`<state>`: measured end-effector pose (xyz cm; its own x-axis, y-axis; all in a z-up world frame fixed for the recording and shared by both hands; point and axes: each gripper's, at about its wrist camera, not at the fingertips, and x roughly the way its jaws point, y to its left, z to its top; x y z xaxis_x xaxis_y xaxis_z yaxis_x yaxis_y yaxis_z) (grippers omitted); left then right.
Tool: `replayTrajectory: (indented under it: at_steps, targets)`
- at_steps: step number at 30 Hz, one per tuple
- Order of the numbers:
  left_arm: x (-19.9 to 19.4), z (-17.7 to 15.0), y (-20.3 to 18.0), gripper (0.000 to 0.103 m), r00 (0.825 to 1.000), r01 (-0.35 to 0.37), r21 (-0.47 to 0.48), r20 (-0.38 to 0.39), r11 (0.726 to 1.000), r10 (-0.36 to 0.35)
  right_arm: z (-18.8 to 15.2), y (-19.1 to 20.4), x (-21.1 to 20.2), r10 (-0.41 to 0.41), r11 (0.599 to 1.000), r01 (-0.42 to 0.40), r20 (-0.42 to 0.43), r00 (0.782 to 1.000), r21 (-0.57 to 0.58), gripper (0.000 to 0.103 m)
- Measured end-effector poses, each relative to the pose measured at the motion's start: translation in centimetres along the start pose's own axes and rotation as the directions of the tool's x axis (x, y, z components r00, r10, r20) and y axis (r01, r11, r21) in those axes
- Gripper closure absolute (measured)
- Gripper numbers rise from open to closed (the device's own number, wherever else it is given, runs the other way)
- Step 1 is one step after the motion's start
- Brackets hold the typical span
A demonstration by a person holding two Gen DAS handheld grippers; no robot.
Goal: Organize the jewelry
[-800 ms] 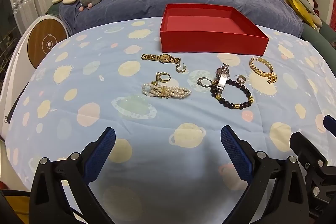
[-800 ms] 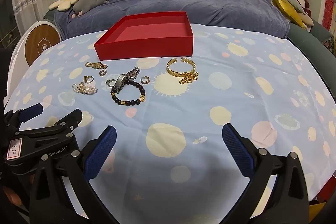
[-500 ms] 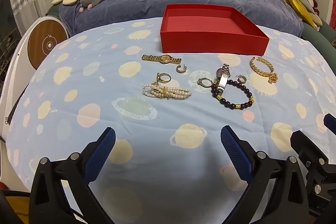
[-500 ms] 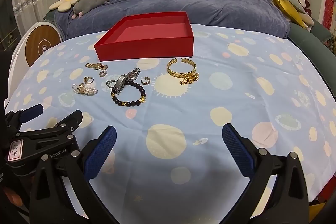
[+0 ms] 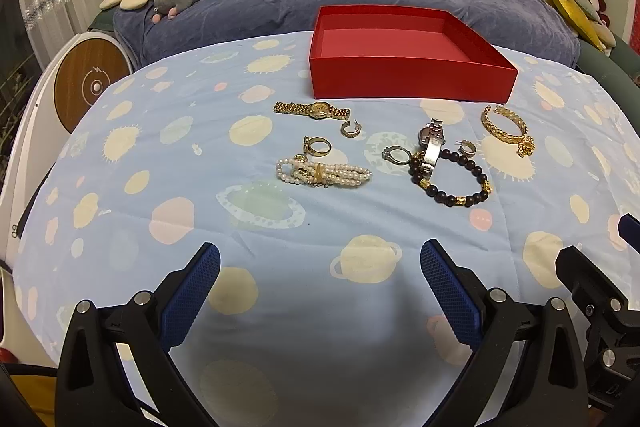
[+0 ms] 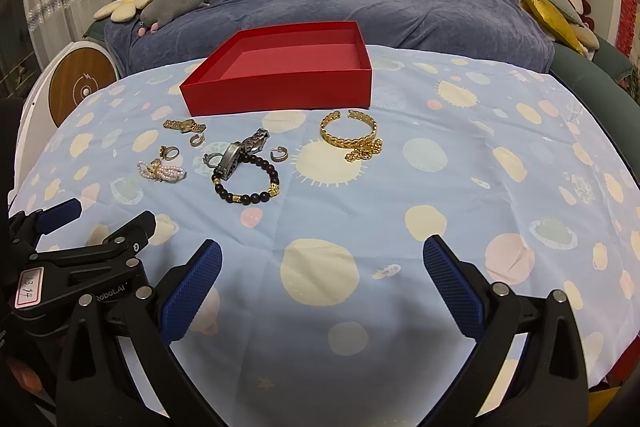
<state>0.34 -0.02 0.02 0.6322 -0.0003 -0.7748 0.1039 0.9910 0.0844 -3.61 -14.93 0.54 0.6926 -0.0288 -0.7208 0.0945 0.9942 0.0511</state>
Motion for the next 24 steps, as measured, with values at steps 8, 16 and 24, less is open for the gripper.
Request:
replayTrajectory:
  at_steps: [8, 16, 24]
  targets:
    - [0.26, -0.25, 0.2, 0.005, 1.0, -0.002, 0.006, 0.002, 1.0, 0.002, 0.01, -0.06, 0.1, 0.001, 1.0, -0.001, -0.001, 1.0, 0.0, 0.005]
    - [0.25, -0.28, 0.1, 0.005, 1.0, -0.005, 0.01, 0.003, 1.0, 0.005, 0.02, -0.03, 0.05, 0.0, 1.0, 0.0, 0.001, 1.0, 0.0, 0.005]
    - [0.31, -0.12, 0.24, 0.005, 1.0, -0.006, 0.013, 0.003, 1.0, 0.006, 0.04, 0.18, 0.27, 0.006, 1.0, -0.006, 0.002, 1.0, 0.0, 0.005]
